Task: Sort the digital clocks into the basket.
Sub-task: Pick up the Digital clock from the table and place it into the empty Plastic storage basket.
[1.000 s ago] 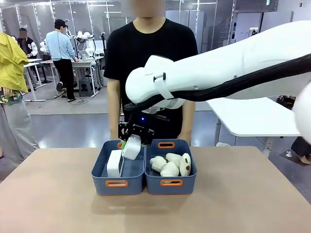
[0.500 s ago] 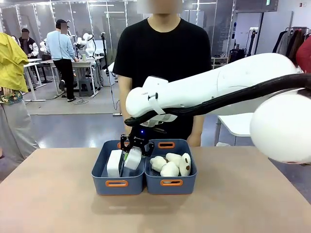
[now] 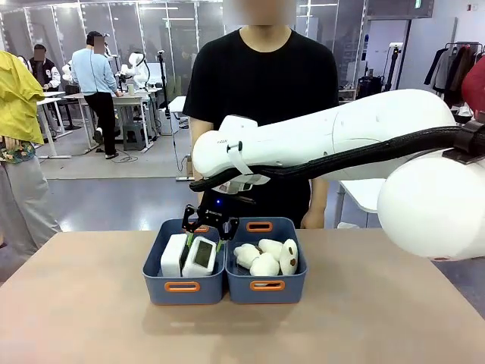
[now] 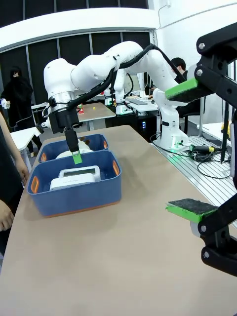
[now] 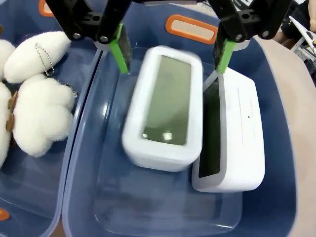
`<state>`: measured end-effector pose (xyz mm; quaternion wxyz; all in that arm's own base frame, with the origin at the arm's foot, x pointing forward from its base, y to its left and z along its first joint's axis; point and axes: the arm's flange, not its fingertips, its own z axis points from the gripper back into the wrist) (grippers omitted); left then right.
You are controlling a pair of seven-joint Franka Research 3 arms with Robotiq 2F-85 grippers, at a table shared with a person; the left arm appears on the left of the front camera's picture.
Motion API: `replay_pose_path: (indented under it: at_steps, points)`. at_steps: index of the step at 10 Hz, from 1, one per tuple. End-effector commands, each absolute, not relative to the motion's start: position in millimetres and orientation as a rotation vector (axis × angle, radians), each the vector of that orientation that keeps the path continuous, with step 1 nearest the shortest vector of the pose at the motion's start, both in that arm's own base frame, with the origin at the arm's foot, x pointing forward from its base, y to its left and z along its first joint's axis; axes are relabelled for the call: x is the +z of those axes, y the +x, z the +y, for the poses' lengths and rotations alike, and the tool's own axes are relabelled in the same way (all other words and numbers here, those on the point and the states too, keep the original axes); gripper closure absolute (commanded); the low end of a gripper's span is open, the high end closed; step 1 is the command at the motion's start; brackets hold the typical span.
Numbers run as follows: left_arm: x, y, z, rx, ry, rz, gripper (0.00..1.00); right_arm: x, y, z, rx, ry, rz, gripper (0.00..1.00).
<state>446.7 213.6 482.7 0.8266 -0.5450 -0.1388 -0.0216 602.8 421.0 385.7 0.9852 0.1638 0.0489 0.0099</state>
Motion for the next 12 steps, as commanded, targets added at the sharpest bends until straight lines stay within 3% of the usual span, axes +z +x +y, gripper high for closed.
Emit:
replay_pose_path:
  at_steps: [1, 3, 4, 12]
  points:
    - [486, 449, 212, -0.03, -1.149, -0.298, 0.0, 389, 601, 418, -0.015, 0.299, 0.08, 0.0]
    - [486, 449, 212, -0.03, -1.149, -0.298, 0.0, 400, 587, 414, 0.016, 0.259, 0.021, 0.0]
    - [486, 449, 212, -0.03, -1.149, -0.298, 0.0, 388, 604, 419, 0.019, 0.323, 0.089, 0.0]
    - [486, 449, 212, -0.03, -1.149, -0.298, 0.0, 388, 604, 419, 0.019, 0.323, 0.089, 0.0]
